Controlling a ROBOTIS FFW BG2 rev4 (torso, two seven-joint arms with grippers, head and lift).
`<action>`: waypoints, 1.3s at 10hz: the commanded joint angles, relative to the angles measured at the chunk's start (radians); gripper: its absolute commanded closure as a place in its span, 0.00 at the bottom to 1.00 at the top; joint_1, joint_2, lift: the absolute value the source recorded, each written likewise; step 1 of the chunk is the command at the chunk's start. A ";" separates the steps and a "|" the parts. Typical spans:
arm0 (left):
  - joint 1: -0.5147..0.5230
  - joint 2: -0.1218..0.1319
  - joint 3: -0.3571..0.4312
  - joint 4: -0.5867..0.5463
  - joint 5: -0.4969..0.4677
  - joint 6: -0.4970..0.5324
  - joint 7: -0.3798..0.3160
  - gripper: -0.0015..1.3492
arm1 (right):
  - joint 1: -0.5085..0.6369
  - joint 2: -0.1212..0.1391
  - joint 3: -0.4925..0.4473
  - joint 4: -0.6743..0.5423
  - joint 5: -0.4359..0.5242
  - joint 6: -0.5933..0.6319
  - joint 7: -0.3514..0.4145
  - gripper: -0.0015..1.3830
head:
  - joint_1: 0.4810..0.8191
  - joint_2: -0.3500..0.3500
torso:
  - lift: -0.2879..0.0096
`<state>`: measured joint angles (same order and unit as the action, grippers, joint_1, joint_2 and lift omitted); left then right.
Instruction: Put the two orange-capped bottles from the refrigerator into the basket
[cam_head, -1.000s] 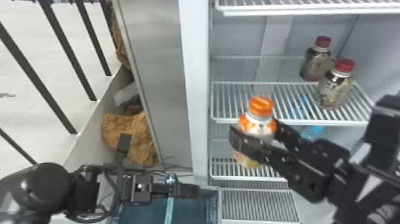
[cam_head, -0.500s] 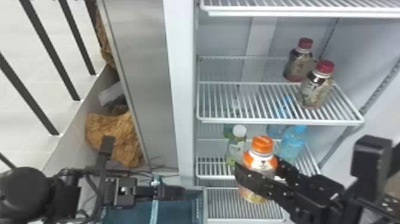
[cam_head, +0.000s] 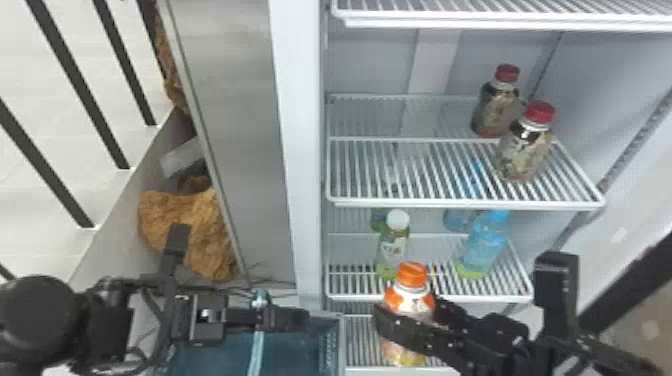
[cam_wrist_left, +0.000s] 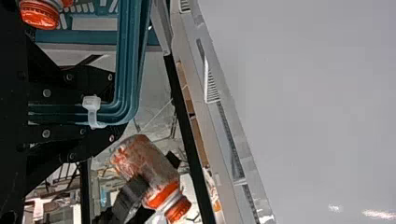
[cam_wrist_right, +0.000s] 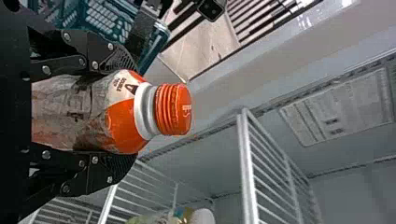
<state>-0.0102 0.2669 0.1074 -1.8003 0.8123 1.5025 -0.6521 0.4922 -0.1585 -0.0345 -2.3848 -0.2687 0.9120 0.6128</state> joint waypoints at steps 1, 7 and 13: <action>-0.007 0.000 -0.002 0.000 -0.005 -0.005 0.000 0.89 | -0.065 -0.016 0.031 0.089 -0.003 0.018 0.042 0.57 | 0.63 0.49 | 0.83; -0.024 -0.006 -0.018 0.000 -0.009 -0.018 0.005 0.89 | -0.276 -0.046 0.124 0.415 0.041 -0.029 0.260 0.60 | 0.63 0.56 | 0.83; -0.039 -0.002 -0.026 0.007 -0.025 -0.032 0.009 0.89 | -0.382 -0.059 0.204 0.489 0.119 -0.004 0.386 0.60 | 0.63 0.60 | 0.83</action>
<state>-0.0491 0.2653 0.0817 -1.7966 0.7904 1.4728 -0.6426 0.1097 -0.2170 0.1652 -1.8784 -0.1568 0.8975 0.9981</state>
